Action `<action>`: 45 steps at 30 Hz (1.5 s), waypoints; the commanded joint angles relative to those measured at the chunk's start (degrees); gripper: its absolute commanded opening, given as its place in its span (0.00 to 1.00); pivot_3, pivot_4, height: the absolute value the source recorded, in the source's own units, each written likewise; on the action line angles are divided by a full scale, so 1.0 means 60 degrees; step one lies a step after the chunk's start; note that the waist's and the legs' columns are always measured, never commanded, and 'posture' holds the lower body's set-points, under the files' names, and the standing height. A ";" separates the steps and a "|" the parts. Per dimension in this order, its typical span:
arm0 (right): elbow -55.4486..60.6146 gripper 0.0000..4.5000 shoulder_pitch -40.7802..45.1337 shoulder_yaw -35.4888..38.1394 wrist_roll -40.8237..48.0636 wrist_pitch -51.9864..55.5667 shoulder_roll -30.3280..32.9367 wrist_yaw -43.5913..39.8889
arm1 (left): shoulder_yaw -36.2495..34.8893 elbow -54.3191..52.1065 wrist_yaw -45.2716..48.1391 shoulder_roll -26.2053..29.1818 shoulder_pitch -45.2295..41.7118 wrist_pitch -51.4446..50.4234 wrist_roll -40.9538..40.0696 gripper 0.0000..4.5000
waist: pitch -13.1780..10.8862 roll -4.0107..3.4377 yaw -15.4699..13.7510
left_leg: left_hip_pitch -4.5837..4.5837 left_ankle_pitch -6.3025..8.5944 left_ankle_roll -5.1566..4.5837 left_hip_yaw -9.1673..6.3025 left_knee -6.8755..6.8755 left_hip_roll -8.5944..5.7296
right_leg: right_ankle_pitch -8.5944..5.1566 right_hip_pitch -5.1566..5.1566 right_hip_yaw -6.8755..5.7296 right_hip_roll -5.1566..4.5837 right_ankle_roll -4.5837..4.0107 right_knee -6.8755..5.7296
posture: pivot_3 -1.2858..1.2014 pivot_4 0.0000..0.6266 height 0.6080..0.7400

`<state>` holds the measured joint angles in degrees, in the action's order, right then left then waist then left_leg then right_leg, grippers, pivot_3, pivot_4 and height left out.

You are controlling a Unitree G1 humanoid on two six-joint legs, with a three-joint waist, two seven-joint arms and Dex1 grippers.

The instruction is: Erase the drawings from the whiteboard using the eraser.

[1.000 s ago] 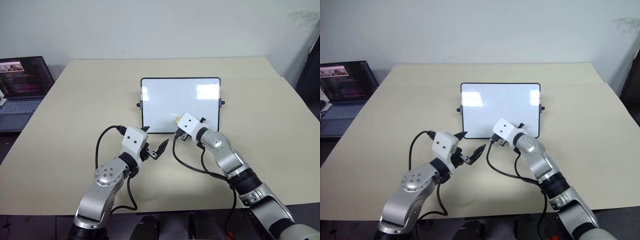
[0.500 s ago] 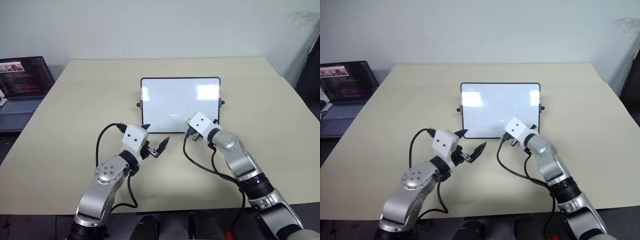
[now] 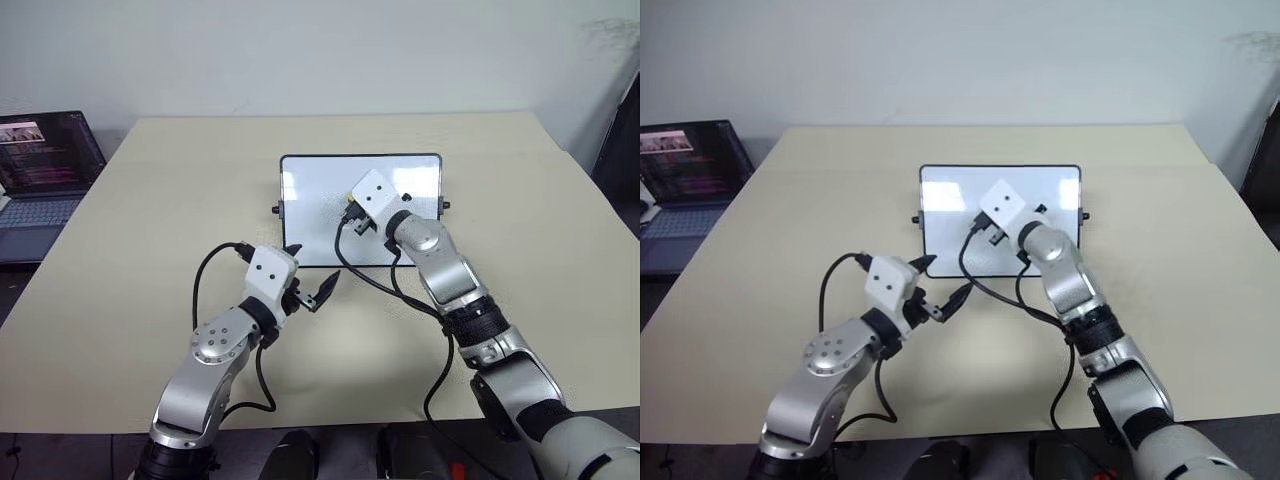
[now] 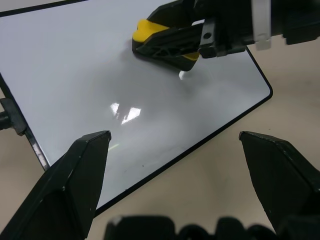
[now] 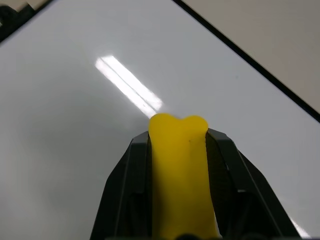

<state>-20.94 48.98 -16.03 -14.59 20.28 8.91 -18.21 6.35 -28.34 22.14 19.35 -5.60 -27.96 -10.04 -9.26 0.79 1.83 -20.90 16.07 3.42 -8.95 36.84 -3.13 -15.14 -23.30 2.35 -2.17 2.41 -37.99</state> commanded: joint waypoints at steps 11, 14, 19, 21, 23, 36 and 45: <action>-0.0971 0.25 0.0303 0.0011 -0.0138 -0.1243 0.0104 0.0191 | -0.0081 -0.0448 -0.0068 -0.0005 0.0139 0.0117 -0.0015 1.00 | 0.0001 -0.0001 0.0015 | 0.0012 0.0011 -0.0021 0.0013 0.0006 0.0006 | 0.0002 0.0005 0.0003 0.0003 -0.0003 -0.0017 | 0.52 0.24 1.00; -0.0431 0.25 -0.0179 -0.0056 -0.0181 -0.0970 0.0214 0.0021 | -0.0082 -0.0494 -0.0082 -0.0006 0.0148 0.0081 -0.0017 1.00 | 0.0001 0.0000 0.0008 | 0.0012 0.0010 -0.0019 0.0012 0.0008 0.0005 | 0.0002 0.0008 0.0002 0.0004 -0.0003 -0.0017 | 0.52 0.24 1.00; 0.0381 0.25 -0.0790 0.0054 -0.0238 -0.0531 0.0562 -0.0181 | -0.0076 -0.0539 -0.0093 -0.0013 0.0119 0.0002 -0.0029 1.00 | 0.0002 0.0001 0.0000 | 0.0010 0.0010 -0.0019 0.0007 0.0009 0.0004 | 0.0002 0.0010 0.0003 0.0002 -0.0002 -0.0014 | 0.52 0.24 1.00; 0.0574 0.25 -0.0928 0.0136 -0.0227 -0.0391 0.0722 -0.0217 | -0.0067 -0.0545 -0.0085 -0.0015 0.0101 -0.0023 -0.0038 1.00 | 0.0002 0.0001 -0.0002 | 0.0011 0.0010 -0.0021 0.0007 0.0010 0.0004 | 0.0002 0.0012 -0.0001 0.0002 -0.0002 -0.0015 | 0.52 0.24 1.00; 0.0752 0.25 -0.1086 0.0175 -0.0214 -0.0249 0.0878 -0.0251 | -0.0064 -0.0537 -0.0071 -0.0011 0.0086 -0.0035 -0.0045 1.00 | 0.0002 0.0001 -0.0004 | 0.0011 0.0011 -0.0021 0.0006 0.0010 0.0003 | 0.0002 0.0013 -0.0002 0.0002 -0.0002 -0.0015 | 0.52 0.24 1.00; 0.3928 0.25 -0.1769 0.0982 0.1065 0.2648 0.0692 -0.1049 | -0.0078 -0.0337 0.0150 0.0075 -0.0092 0.0004 -0.0111 1.00 | 0.0001 0.0001 -0.0010 | 0.0004 0.0009 -0.0018 -0.0010 0.0004 0.0007 | 0.0001 0.0011 -0.0001 0.0002 -0.0001 -0.0002 | 0.52 0.24 1.00; 0.7117 0.25 -0.3349 0.2175 0.1733 0.6172 0.0799 -0.0639 | -0.0017 -0.0221 0.0251 0.0040 -0.0232 -0.0045 -0.0149 1.00 | 0.0001 0.0000 -0.0035 | -0.0003 0.0016 -0.0026 -0.0025 0.0003 0.0005 | -0.0001 0.0006 -0.0004 -0.0003 0.0002 0.0002 | 0.52 0.24 1.00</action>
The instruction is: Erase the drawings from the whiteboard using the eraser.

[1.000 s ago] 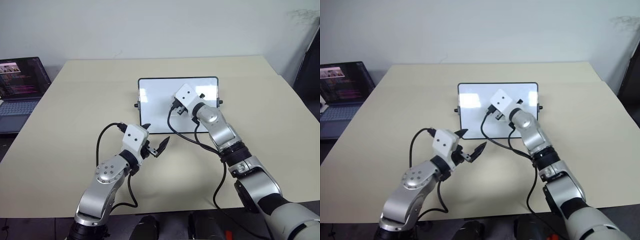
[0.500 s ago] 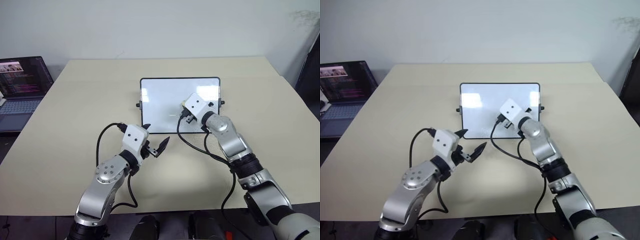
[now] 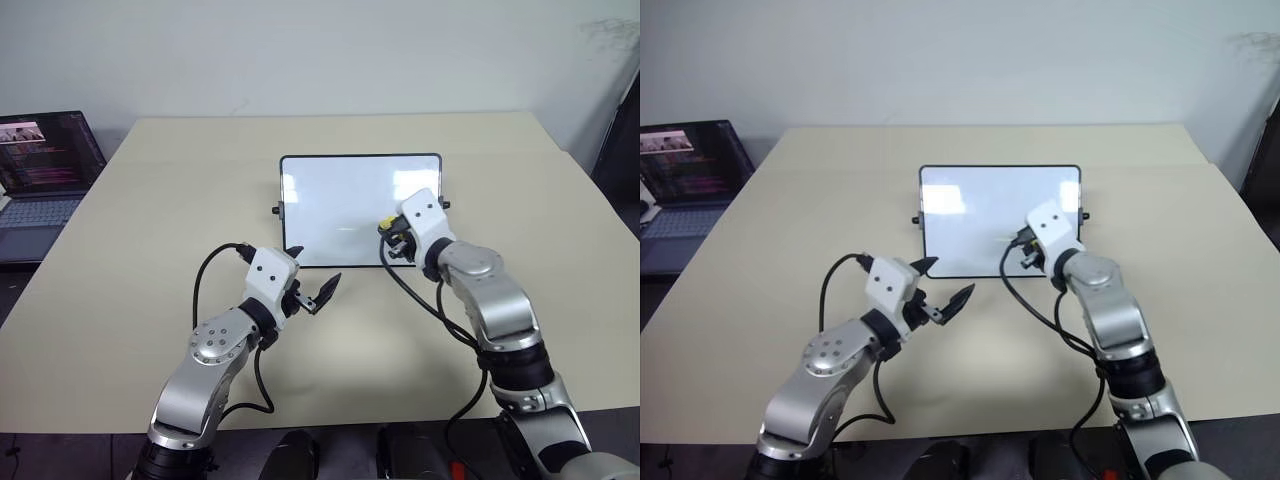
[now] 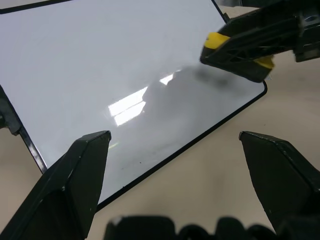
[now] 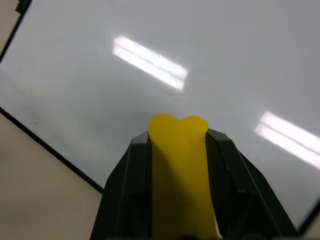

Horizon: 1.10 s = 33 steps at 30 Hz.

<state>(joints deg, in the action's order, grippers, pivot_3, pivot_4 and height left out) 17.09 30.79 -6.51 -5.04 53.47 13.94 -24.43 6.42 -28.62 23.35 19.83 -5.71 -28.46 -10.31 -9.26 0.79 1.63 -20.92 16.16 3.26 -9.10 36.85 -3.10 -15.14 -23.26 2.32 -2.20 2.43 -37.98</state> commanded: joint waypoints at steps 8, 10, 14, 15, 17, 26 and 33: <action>0.1611 0.25 -0.1100 0.1300 0.0037 0.1167 0.0752 0.0911 | 0.0061 0.0009 0.0491 0.0091 -0.0507 0.0039 -0.0281 1.00 | -0.0003 -0.0003 0.0008 | 0.0001 -0.0003 0.0005 0.0012 0.0001 -0.0003 | -0.0001 0.0001 0.0002 0.0001 0.0002 0.0000 | 0.52 0.24 1.00; 0.1735 0.25 -0.1211 0.1398 0.0024 0.1229 0.1074 0.0940 | 0.0107 0.0010 0.0757 0.0196 -0.0604 -0.0064 -0.0423 1.00 | -0.0003 -0.0003 0.0008 | 0.0000 -0.0003 0.0005 0.0019 0.0000 -0.0003 | -0.0002 0.0002 -0.0001 0.0001 0.0002 0.0000 | 0.52 0.24 1.00; 0.1937 0.25 -0.1406 0.1635 0.0016 0.1461 0.1634 0.1024 | 0.0298 -0.0118 0.1630 0.0556 -0.0651 -0.0374 -0.0947 1.00 | -0.0004 -0.0002 0.0021 | 0.0001 -0.0001 0.0002 0.0041 0.0000 -0.0002 | -0.0002 0.0003 0.0001 0.0003 0.0003 0.0000 | 0.52 0.24 1.00; 0.1976 0.25 -0.1457 0.1685 0.0026 0.1516 0.1731 0.1049 | 0.0348 -0.0132 0.1842 0.0657 -0.0660 -0.0400 -0.1061 1.00 | -0.0004 -0.0002 0.0020 | 0.0001 -0.0001 0.0002 0.0044 0.0000 -0.0002 | -0.0003 0.0003 0.0001 0.0003 0.0004 0.0000 | 0.52 0.24 1.00; 0.2043 0.25 -0.1595 0.1752 0.0055 0.1673 0.1847 0.1089 | 0.0481 -0.0127 0.2346 0.0881 -0.0699 -0.0435 -0.1299 1.00 | -0.0005 0.0000 0.0016 | 0.0000 -0.0001 0.0001 0.0049 0.0000 -0.0003 | -0.0003 0.0003 0.0001 0.0003 0.0005 0.0001 | 0.52 0.24 1.00; 0.2016 0.25 -0.2002 0.2218 0.0461 0.2553 0.1305 0.1391 | 0.1037 0.0504 0.4587 0.1790 -0.1115 0.0084 -0.1806 1.00 | -0.0006 -0.0001 0.0019 | 0.0002 0.0002 -0.0004 0.0059 0.0000 0.0000 | -0.0004 0.0004 0.0005 0.0006 0.0004 0.0001 | 0.52 0.24 1.00; 0.1639 0.25 -0.1855 0.2891 0.0951 0.3201 0.0753 0.1559 | 0.1325 0.1603 0.5541 0.1989 -0.1540 0.1296 -0.1321 1.00 | -0.0007 -0.0004 0.0020 | 0.0002 0.0002 -0.0005 0.0057 0.0000 -0.0001 | -0.0003 0.0006 0.0003 0.0006 0.0003 0.0001 | 0.52 0.24 1.00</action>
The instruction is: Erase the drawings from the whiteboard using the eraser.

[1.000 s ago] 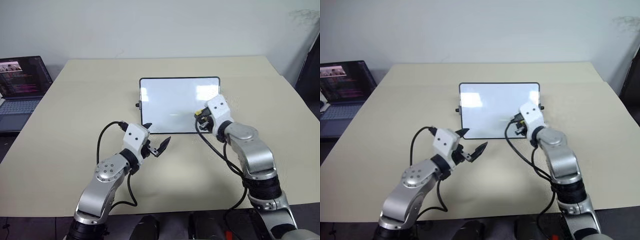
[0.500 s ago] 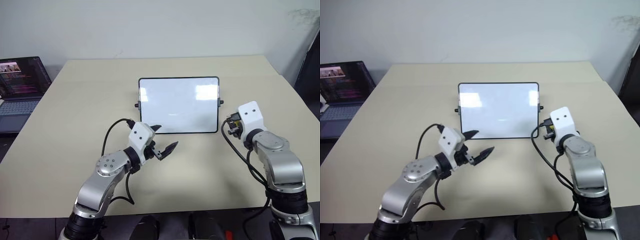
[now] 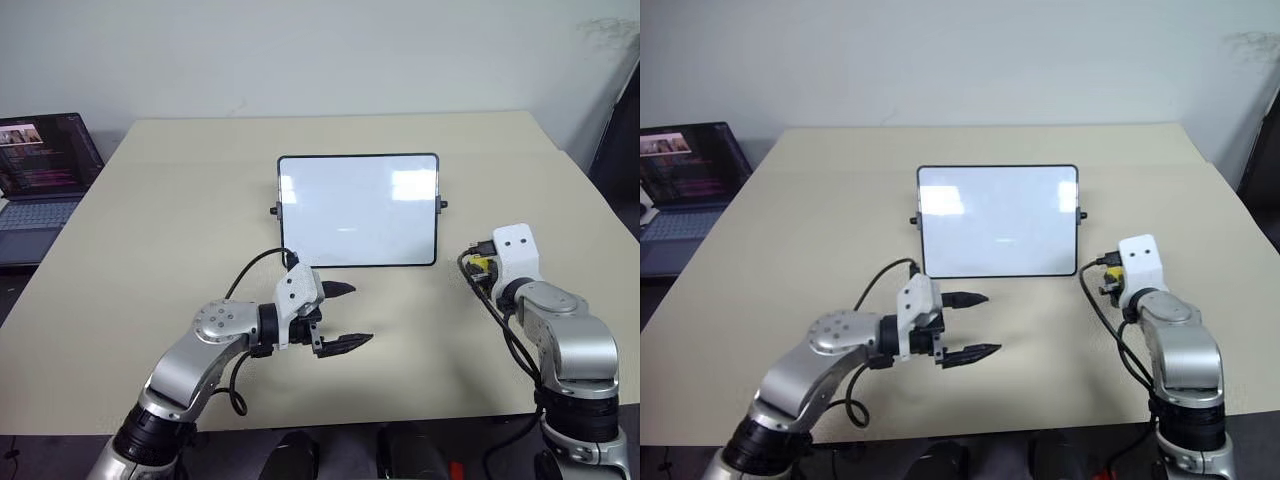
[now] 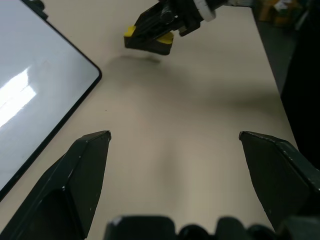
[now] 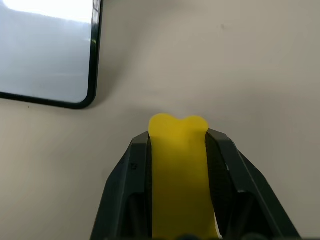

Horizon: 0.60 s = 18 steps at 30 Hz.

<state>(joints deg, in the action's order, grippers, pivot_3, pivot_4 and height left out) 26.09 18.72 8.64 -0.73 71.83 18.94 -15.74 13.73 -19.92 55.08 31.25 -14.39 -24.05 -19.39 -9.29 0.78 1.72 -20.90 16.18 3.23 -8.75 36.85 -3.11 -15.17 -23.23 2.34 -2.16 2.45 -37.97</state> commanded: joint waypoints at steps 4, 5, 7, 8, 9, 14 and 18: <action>0.0100 0.25 0.0100 0.0361 0.0317 0.0140 -0.0017 0.0179 | 0.0110 0.0345 0.0287 0.0001 -0.0095 0.0760 0.0220 1.00 | -0.0002 -0.0002 0.0003 | 0.0000 0.0001 -0.0001 -0.0003 -0.0001 0.0001 | 0.0000 -0.0001 0.0000 -0.0001 0.0000 0.0001 | 0.52 0.24 1.00; 0.0103 0.25 0.0079 0.0367 0.0356 0.0151 0.0003 0.0200 | 0.0113 0.0371 0.0299 -0.0007 -0.0095 0.0798 0.0237 1.00 | -0.0002 -0.0002 0.0003 | -0.0001 0.0001 -0.0002 -0.0003 -0.0002 0.0001 | 0.0000 -0.0001 0.0000 -0.0001 0.0000 0.0000 | 0.52 0.24 1.00; 0.0118 0.25 0.0070 0.0408 0.0460 0.0277 -0.0004 0.0241 | 0.0102 0.0400 0.0320 -0.0025 -0.0084 0.0849 0.0254 1.00 | -0.0002 -0.0002 0.0004 | 0.0000 0.0001 -0.0002 -0.0003 -0.0002 0.0001 | 0.0000 -0.0001 0.0001 -0.0001 0.0000 0.0000 | 0.52 0.24 1.00; 0.0101 0.25 0.0080 0.0436 0.0527 0.0357 -0.0060 0.0252 | 0.0094 0.0435 0.0315 -0.0051 -0.0063 0.0905 0.0278 1.00 | -0.0002 -0.0002 0.0004 | 0.0000 0.0001 -0.0003 -0.0003 -0.0001 0.0001 | 0.0000 -0.0001 0.0000 -0.0001 0.0000 0.0000 | 0.52 0.24 1.00; 0.0084 0.25 0.0078 0.0433 0.0568 0.0398 -0.0091 0.0267 | 0.0098 0.0451 0.0313 -0.0066 -0.0038 0.0954 0.0304 1.00 | -0.0002 -0.0002 0.0004 | 0.0000 0.0002 -0.0003 -0.0004 -0.0001 0.0001 | 0.0000 -0.0001 -0.0001 -0.0001 0.0000 0.0000 | 0.52 0.24 1.00; 0.0071 0.25 0.0033 0.0349 0.0656 0.0406 -0.0096 0.0365 | 0.0112 0.0383 0.0262 -0.0093 -0.0002 0.0988 0.0321 1.00 | -0.0002 -0.0002 0.0004 | 0.0000 0.0002 -0.0003 -0.0005 -0.0001 0.0000 | 0.0000 -0.0001 -0.0001 -0.0001 0.0001 0.0000 | 0.52 0.24 1.00; -0.0011 0.25 0.0071 0.0315 0.0783 0.0400 -0.0074 0.0461 | 0.0114 0.0361 0.0267 -0.0079 -0.0044 0.0996 0.0358 1.00 | -0.0002 -0.0002 0.0005 | 0.0000 0.0002 -0.0003 -0.0005 -0.0001 0.0001 | 0.0000 -0.0001 -0.0001 -0.0001 0.0000 -0.0001 | 0.52 0.24 1.00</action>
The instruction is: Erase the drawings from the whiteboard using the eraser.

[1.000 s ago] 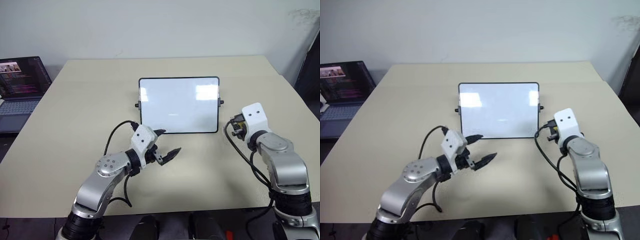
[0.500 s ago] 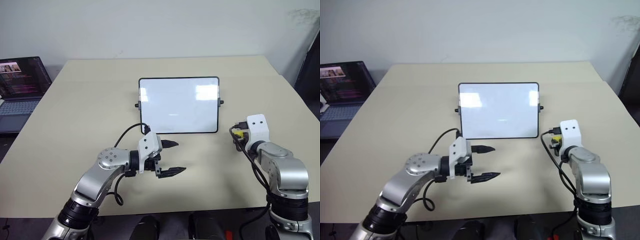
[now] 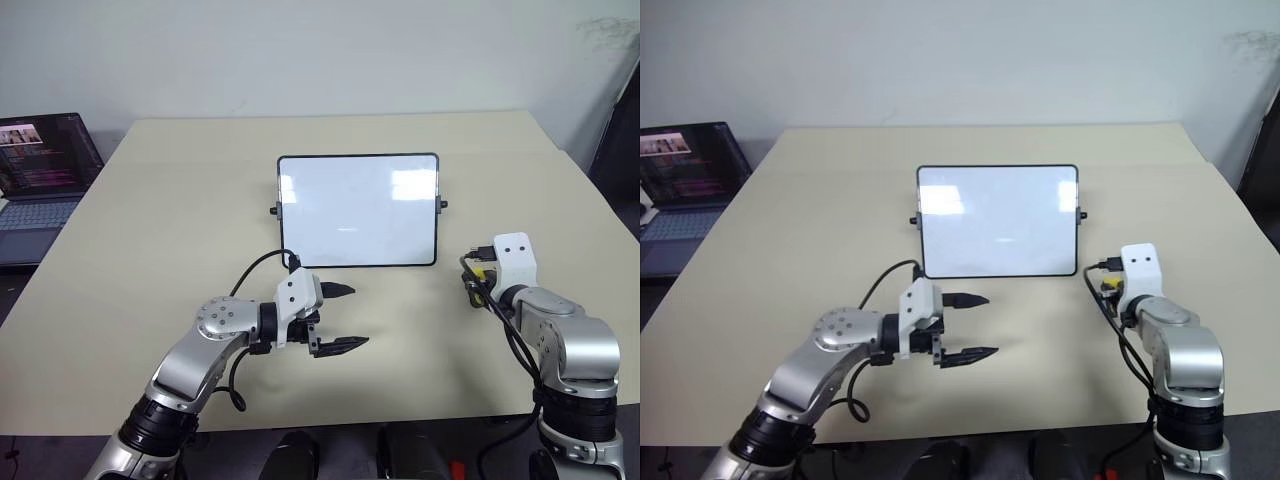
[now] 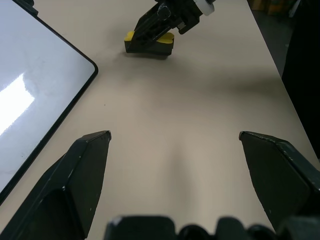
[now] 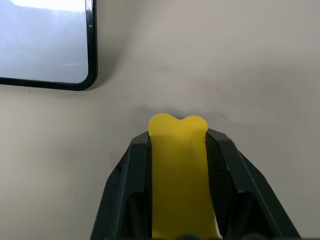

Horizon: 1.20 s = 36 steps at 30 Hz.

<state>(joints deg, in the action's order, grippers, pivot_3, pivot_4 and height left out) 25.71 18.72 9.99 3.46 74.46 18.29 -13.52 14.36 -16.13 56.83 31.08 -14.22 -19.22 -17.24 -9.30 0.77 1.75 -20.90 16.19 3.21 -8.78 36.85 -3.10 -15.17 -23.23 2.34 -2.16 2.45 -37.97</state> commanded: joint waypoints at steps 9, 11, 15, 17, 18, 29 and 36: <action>-0.0106 0.33 0.0095 0.0028 0.0168 -0.0099 0.0138 0.0158 | -0.0043 -0.0381 -0.0051 -0.0027 -0.0248 -0.0021 -0.0048 1.00 | 0.0000 0.0000 0.0000 | 0.0000 0.0000 0.0000 0.0001 0.0000 0.0000 | 0.0000 0.0000 0.0000 0.0000 0.0000 -0.0001 | 0.52 0.24 1.00; -0.0151 0.46 0.0103 0.0016 0.0208 -0.0131 0.0145 0.0177 | -0.0041 -0.0429 -0.0073 -0.0029 -0.0271 -0.0096 -0.0067 1.00 | 0.0000 0.0000 0.0001 | 0.0000 0.0000 0.0000 0.0001 0.0000 0.0000 | 0.0000 0.0000 0.0000 0.0000 0.0000 -0.0001 | 0.52 0.24 1.00; -0.0217 0.77 0.0132 -0.0022 0.0235 -0.0187 0.0125 0.0218 | -0.0030 -0.0503 -0.0124 -0.0047 -0.0324 -0.0206 -0.0080 1.00 | 0.0000 0.0000 0.0000 | 0.0000 0.0000 0.0000 0.0001 0.0000 0.0000 | 0.0000 0.0000 0.0000 0.0001 0.0000 -0.0001 | 0.52 0.24 1.00; -0.0239 0.94 0.0155 -0.0029 0.0237 -0.0208 0.0129 0.0223 | -0.0034 -0.0518 -0.0141 -0.0053 -0.0358 -0.0258 -0.0092 1.00 | 0.0000 0.0000 0.0001 | 0.0000 0.0000 0.0000 0.0001 0.0000 0.0000 | 0.0000 0.0000 0.0000 0.0001 0.0000 -0.0001 | 0.52 0.24 1.00; -0.0243 1.00 0.0165 -0.0021 0.0241 -0.0210 0.0129 0.0224 | -0.0034 -0.0525 -0.0149 -0.0052 -0.0370 -0.0281 -0.0095 1.00 | 0.0000 0.0000 0.0002 | 0.0000 0.0000 0.0000 0.0001 0.0000 0.0000 | 0.0000 0.0000 0.0000 0.0001 0.0000 -0.0001 | 0.52 0.24 1.00; 0.0299 1.00 0.0657 0.0533 0.0111 -0.0324 0.0036 0.0650 | -0.0507 -0.0735 -0.0683 -0.0087 -0.0385 -0.0538 -0.0199 1.00 | 0.0000 0.0000 0.0007 | 0.0001 0.0000 0.0000 0.0001 0.0001 0.0000 | 0.0000 0.0000 0.0000 0.0001 0.0000 -0.0003 | 0.52 0.24 1.00; 0.1680 1.00 -0.0190 0.1075 -0.0112 -0.1713 0.0003 0.1071 | -0.1901 -0.0758 -0.3759 -0.0923 0.0248 -0.0401 0.0817 1.00 | 0.0000 0.0000 -0.0013 | 0.0000 -0.0001 0.0001 -0.0027 0.0000 0.0000 | 0.0000 0.0000 0.0001 -0.0003 0.0001 0.0002 | 0.52 0.24 1.00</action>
<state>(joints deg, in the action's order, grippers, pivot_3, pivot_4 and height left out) 31.38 19.26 14.58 3.30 69.23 17.91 -7.37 5.74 -18.68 40.08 26.89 -14.05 -23.11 -14.78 -9.30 0.76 1.67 -20.91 16.18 3.22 -8.95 36.85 -3.11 -15.18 -23.23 2.35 -2.19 2.47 -37.97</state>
